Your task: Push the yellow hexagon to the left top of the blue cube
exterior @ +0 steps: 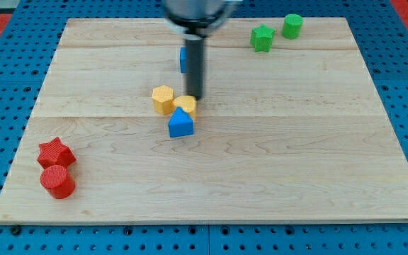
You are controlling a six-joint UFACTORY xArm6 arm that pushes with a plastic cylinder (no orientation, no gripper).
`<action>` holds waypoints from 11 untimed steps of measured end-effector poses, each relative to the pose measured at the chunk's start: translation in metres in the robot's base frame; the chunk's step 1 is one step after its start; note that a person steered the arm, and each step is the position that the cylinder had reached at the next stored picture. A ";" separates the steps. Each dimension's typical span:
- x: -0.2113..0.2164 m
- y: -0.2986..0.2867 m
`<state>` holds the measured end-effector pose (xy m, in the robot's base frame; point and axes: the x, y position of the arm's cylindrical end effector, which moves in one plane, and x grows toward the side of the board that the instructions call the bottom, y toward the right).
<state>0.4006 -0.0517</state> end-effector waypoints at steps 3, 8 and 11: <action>0.049 -0.044; -0.084 -0.113; -0.066 -0.088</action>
